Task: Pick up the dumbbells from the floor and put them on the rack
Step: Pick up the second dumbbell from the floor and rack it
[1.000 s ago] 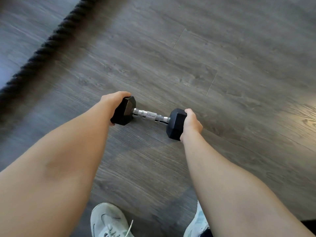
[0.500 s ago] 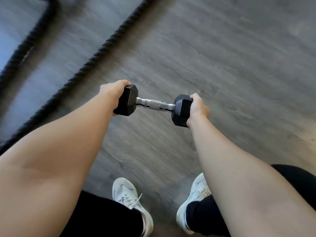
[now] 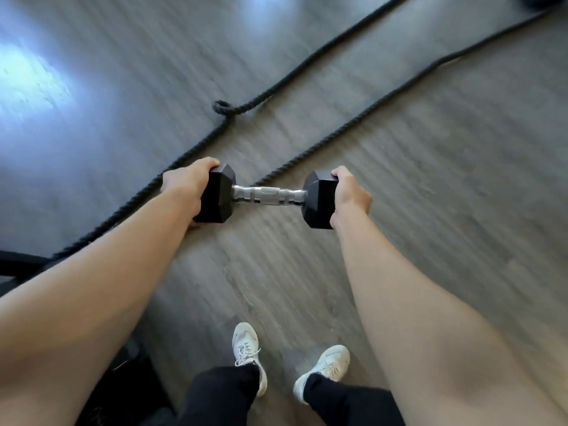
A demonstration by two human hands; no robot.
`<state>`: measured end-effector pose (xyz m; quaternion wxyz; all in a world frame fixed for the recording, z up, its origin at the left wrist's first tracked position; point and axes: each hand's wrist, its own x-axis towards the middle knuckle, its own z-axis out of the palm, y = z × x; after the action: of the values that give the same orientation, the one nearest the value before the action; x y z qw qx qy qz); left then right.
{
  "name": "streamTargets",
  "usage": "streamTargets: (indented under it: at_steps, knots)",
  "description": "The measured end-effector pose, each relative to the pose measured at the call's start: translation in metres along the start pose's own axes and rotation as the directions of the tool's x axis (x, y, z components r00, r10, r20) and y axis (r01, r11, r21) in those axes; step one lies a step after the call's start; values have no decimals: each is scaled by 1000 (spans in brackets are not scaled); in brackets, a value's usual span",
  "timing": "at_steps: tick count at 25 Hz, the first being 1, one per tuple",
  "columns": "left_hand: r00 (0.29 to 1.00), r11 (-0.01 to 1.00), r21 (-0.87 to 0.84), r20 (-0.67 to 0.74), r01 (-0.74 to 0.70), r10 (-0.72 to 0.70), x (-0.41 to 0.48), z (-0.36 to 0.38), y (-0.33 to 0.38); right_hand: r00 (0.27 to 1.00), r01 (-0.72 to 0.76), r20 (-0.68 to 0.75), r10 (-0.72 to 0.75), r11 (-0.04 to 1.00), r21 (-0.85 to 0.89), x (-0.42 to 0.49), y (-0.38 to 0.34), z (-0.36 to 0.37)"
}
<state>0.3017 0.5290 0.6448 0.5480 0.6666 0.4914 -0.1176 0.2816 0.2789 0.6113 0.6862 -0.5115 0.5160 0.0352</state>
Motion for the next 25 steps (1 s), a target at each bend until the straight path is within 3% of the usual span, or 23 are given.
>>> streamTargets:
  at_steps: [6, 12, 18, 25]
  knots:
    - [995, 980, -187, -89, -60, 44, -73, -130, 82, 981, 116, 165, -105, 991, -60, -148, -74, 63]
    - [975, 932, -346, -220, -109, 32, -101, -249, 89, 924, 210, 351, -153, 969, -132, -248, -71, 130]
    - [893, 868, -451, -449, -208, -20, -126, -343, 39, 824, 280, 553, -122, 936, -212, -312, -25, 179]
    - [754, 706, -688, -552, -169, -357, -186, -427, -95, 615, 418, 784, 84, 808, -415, -405, 72, 200]
